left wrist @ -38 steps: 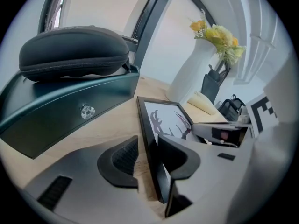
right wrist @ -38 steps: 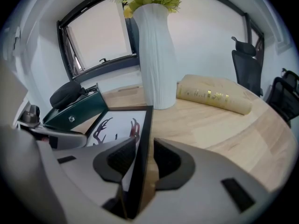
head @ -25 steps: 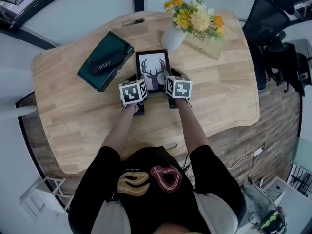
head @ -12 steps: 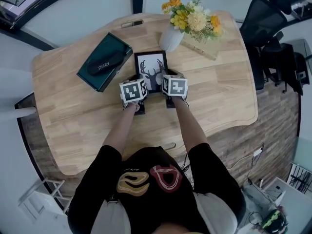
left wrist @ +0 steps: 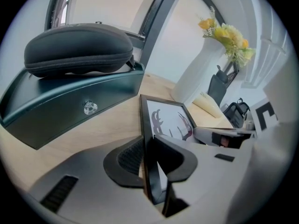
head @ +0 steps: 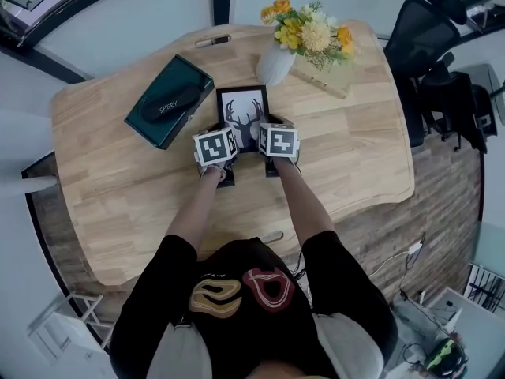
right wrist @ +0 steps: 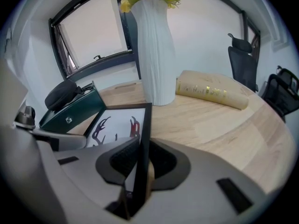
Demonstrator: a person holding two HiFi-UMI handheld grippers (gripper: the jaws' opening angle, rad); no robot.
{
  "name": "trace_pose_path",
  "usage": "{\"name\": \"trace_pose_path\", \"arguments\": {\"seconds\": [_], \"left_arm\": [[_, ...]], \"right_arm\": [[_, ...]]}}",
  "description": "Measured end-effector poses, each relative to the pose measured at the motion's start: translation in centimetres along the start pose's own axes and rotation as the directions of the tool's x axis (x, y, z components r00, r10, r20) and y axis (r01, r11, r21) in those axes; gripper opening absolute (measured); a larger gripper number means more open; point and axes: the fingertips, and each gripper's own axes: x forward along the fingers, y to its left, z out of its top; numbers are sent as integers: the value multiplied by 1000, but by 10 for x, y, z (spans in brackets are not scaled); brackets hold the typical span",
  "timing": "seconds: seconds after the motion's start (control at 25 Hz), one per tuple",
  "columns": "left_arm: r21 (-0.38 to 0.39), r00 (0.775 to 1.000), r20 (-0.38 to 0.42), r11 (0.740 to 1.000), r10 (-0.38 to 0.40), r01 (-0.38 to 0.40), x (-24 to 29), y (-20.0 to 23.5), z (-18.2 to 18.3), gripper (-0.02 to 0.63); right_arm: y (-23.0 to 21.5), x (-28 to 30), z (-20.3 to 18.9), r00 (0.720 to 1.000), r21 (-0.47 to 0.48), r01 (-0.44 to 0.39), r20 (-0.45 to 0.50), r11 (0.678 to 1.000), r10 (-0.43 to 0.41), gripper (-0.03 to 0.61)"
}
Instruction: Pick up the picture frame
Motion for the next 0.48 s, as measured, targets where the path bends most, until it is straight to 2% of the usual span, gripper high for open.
{"name": "trace_pose_path", "arguments": {"seconds": [0.48], "left_arm": [[14,1000,5,1000,2,-2,-11,2,-3,76]], "right_arm": [[6,-12,-1,1000,9,-5,17,1000,5,74]]}}
